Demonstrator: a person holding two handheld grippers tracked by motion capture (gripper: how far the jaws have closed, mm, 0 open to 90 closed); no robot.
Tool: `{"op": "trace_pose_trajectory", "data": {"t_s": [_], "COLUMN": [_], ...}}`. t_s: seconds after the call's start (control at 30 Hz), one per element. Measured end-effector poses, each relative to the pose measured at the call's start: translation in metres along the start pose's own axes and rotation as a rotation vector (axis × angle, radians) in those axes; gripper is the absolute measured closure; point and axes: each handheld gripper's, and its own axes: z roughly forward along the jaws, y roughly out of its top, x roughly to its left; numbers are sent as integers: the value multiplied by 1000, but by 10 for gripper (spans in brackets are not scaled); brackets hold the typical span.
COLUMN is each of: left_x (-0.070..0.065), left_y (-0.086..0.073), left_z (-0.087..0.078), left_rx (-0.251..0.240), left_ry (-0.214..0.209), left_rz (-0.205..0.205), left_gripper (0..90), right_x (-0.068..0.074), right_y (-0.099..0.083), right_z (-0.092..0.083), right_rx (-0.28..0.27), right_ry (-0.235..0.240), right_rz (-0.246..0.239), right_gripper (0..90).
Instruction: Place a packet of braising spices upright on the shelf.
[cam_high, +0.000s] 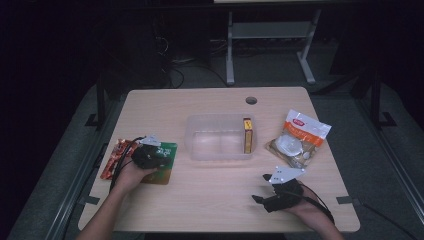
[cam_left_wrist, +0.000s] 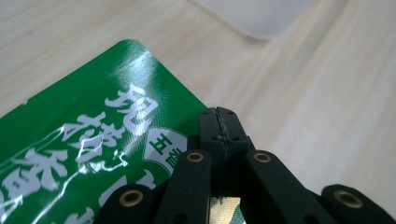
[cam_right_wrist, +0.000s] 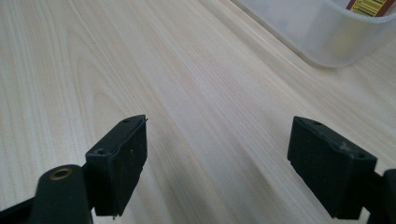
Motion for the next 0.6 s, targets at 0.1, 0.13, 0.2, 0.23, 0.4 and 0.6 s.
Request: {"op": "trace_pose_trajectory", "data": {"t_s": [0.1,0.13,0.2,0.23,0.4,0.6], "left_x": [-8,-11,-16,-17,-32,-50], "left_y": [-5,-7,-10,-11,-15,-14], "left_z": [-2,-3,-4,-5,-4,-2], "left_rx": [-6,-3,-11,-6,-17,-3], "left_ry": [-10,-14,-20,-25,-82,-84], "left_rz": [2,11,9,15,11,69], "left_gripper": [900,900,900,900,900,900], "right_x": [0,1,1,1,1,1], "right_y": [0,0,1,1,1,1], "right_z": [0,0,1,1,1,1], "right_rx": [1,1,3,4,3,3], "right_ry": [-1,-1,0,1,1,1], "right_rz": [-5,-5,-8,-8,-9,-8], "right_gripper": [194,194,194,194,194,194]}}
